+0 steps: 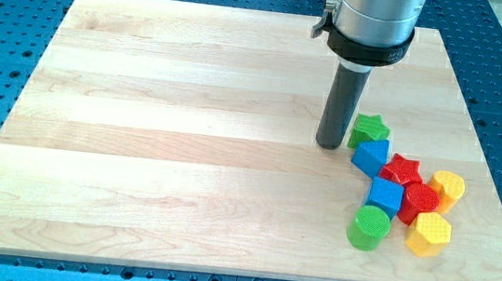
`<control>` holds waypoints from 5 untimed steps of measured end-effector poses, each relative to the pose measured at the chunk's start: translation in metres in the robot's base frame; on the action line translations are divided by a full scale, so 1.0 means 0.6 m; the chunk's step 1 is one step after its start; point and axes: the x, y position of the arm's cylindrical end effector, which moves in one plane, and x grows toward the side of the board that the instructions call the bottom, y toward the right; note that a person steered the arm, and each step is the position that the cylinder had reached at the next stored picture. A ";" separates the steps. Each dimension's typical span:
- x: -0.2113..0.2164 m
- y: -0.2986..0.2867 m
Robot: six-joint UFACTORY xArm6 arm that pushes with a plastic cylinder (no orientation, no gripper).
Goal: Place your hand at the right center
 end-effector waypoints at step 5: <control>-0.101 0.017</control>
